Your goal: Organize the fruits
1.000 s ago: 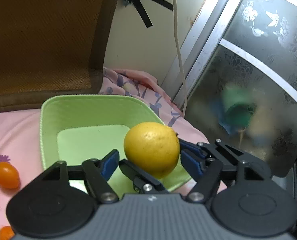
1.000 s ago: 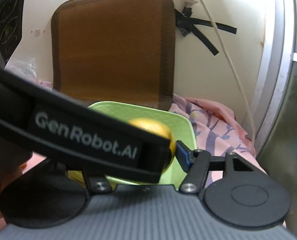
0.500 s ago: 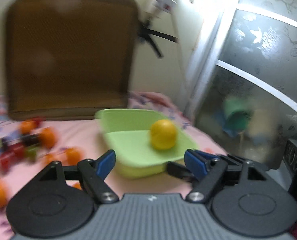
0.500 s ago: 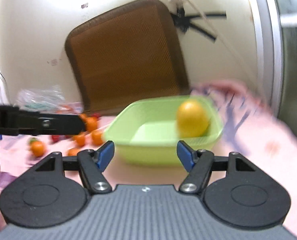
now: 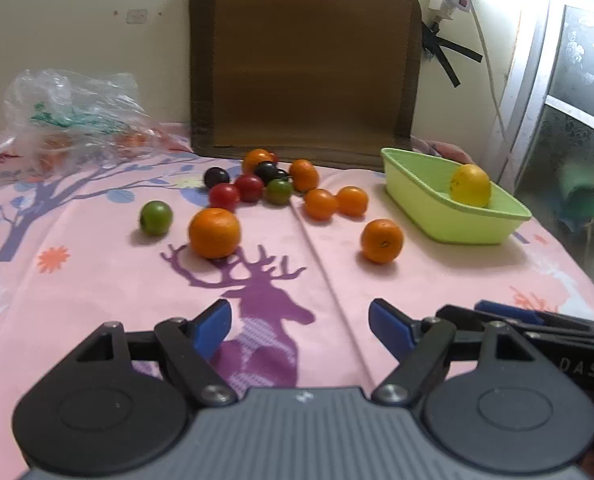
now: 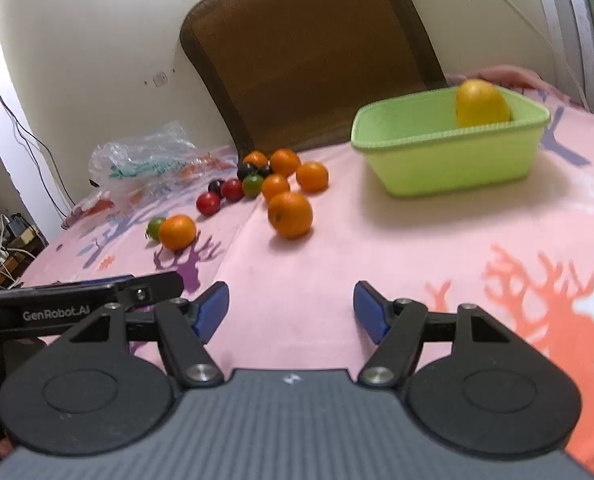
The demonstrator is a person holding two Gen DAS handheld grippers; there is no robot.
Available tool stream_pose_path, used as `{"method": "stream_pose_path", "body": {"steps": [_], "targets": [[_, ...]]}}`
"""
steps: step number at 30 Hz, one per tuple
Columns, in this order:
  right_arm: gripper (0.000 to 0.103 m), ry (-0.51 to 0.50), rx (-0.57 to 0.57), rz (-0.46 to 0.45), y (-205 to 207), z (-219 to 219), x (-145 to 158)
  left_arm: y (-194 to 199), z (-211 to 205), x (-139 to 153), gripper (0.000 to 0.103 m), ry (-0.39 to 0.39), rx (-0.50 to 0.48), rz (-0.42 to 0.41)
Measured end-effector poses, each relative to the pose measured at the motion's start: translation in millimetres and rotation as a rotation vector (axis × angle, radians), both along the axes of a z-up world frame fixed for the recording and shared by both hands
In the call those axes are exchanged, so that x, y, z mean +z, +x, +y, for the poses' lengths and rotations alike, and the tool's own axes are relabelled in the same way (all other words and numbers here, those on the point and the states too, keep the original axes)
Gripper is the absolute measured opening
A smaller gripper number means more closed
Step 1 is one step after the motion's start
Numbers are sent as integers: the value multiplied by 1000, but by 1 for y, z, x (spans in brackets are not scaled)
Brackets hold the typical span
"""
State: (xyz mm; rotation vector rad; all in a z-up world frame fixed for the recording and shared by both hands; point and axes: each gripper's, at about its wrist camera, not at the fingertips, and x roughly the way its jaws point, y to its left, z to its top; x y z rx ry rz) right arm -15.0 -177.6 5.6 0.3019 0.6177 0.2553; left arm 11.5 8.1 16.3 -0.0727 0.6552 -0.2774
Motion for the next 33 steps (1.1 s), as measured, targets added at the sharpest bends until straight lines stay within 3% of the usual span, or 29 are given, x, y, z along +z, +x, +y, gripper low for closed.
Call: {"method": "stream_pose_path", "body": {"steps": [5,11,33], "targets": [[70,-33,-36,-9,-4,7,0,-2,3,-13,78,35,38,17],[71,-70,-59,-16,-12,14,-1,-8,6,-18,78,91,65,-23],[70,-136,-25,-92,-20,26,2,-10,8,-20,80,86,75,-41]]}}
